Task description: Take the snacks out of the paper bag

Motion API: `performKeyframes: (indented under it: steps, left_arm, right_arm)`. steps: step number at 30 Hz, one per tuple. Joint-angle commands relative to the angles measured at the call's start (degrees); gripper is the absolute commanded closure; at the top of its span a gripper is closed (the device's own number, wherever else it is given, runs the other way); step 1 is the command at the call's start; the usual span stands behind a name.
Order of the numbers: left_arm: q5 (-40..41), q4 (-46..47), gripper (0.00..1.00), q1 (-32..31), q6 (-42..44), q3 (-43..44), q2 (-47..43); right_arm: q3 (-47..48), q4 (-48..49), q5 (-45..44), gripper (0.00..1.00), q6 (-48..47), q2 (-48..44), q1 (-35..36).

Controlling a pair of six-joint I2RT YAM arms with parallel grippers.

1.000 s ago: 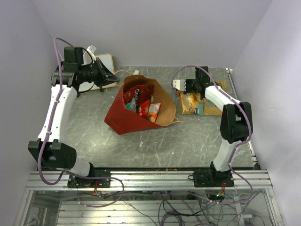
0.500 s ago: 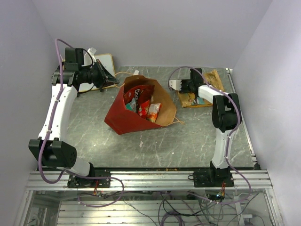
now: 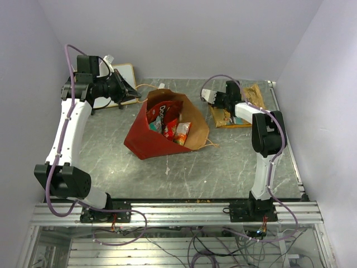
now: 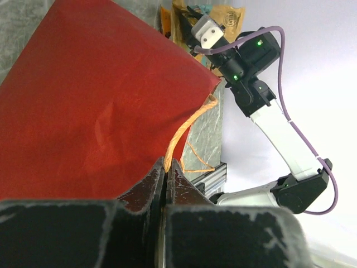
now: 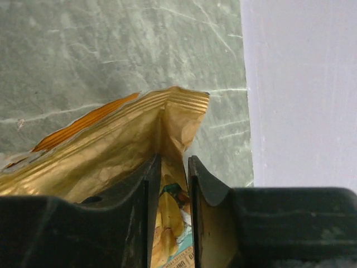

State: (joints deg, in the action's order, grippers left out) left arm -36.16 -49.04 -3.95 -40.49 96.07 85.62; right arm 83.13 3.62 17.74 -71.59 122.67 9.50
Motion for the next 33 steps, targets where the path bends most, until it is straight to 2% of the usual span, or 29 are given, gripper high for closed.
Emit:
performKeyframes:
  steps: [1, 5, 10, 14, 20, 25, 28, 33]
  left_arm:
    - [-0.4, 3.8, 0.93, 0.4, 0.3, 2.2, 1.0]
    - [-0.1, 5.9, 0.93, 0.4, 0.7, 3.3, 1.8]
    - [-0.5, 8.6, 0.93, 0.3, 0.4, 3.0, 2.7]
    - [-0.5, 9.3, 0.93, -0.1, 0.2, 2.8, 3.1]
    - [-2.7, 11.0, 0.93, -2.4, -3.6, 0.5, 2.3]
    - [-1.0, 5.1, 0.93, -5.1, -1.8, 3.4, 3.3]
    - [-0.9, 5.1, 0.93, -6.0, -2.6, 3.6, 3.1]
    - [0.7, 5.1, 0.93, -6.2, -3.3, 3.8, 2.4]
  right_arm:
    - [2.3, -0.4, -4.7, 0.7, 15.2, -3.7, 0.6]
    - [2.2, 1.5, -11.7, 0.57, 29.6, -8.5, 1.5]
    - [1.2, 1.3, -12.2, 0.48, 49.4, -15.0, 1.9]
    - [-1.0, 2.3, -7.2, 0.47, 59.7, -17.7, 4.8]
    - [-1.4, 1.1, 0.8, 0.49, 73.3, -15.6, 9.4]
    - [-1.0, -4.0, 3.4, 0.48, 82.2, -13.3, 13.0]
    - [-1.8, -7.7, 5.1, 0.47, 87.8, -12.3, 13.3]
    - [-8.4, -8.6, 8.0, 0.48, 92.8, -15.3, 15.6]
